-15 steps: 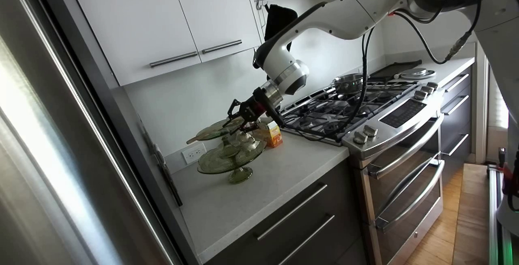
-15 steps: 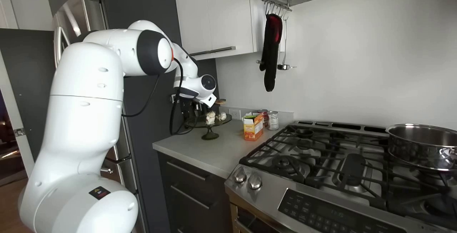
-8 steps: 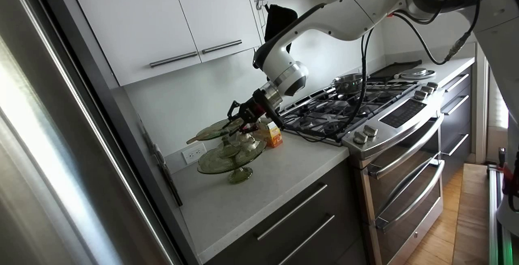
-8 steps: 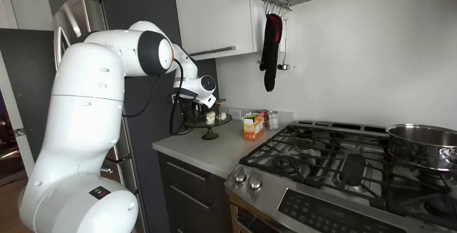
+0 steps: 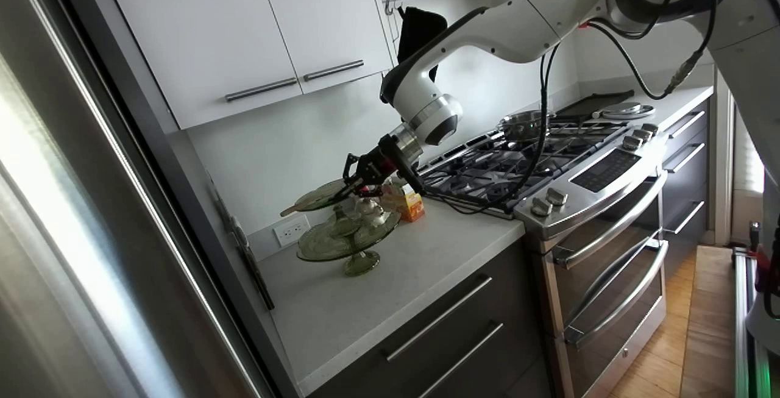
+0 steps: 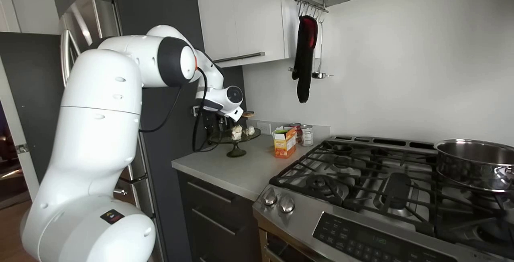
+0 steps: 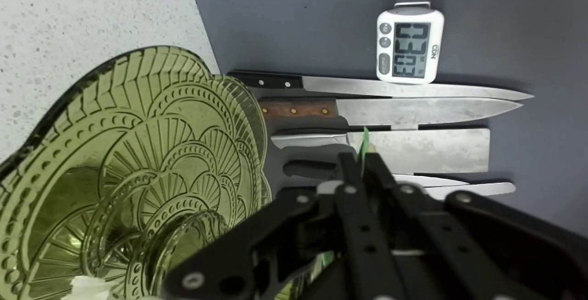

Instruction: Pick up one green packet from the top of the serving tray and put it in the orange box

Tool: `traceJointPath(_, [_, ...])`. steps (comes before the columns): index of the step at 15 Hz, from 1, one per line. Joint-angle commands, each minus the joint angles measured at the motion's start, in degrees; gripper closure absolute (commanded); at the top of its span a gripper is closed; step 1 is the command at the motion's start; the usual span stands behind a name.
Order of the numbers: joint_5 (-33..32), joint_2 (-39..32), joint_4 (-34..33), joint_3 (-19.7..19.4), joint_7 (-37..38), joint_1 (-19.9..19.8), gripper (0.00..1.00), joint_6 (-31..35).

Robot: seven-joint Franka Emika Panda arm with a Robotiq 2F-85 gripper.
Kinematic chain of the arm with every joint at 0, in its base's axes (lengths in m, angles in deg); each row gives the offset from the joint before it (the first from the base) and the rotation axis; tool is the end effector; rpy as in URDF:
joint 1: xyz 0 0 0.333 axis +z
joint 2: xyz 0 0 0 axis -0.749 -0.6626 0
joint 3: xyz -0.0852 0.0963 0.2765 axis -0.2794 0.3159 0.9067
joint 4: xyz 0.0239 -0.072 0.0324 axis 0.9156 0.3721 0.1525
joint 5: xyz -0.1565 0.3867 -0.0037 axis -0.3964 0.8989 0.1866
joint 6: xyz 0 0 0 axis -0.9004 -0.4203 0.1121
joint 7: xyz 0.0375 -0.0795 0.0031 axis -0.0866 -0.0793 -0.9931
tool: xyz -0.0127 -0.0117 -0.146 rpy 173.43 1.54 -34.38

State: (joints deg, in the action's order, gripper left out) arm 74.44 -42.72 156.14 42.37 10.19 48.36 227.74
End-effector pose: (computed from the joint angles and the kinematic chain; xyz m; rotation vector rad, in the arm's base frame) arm 0.6810 0.2354 0.4095 -1.8530 0.5805 -0.4216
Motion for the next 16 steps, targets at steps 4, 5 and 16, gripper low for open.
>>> traceJointPath(4, [2.11, -0.39, -0.45, 0.27, -2.64, 0.13, 0.99, 1.15])
traceJointPath(5, [2.22, -0.02, -0.36, 0.31, -3.48, 0.07, 1.0, 1.01])
traceJointPath(16, [4.76, 7.57, 1.8, 0.29, -6.69, 0.39, 1.0, 8.47])
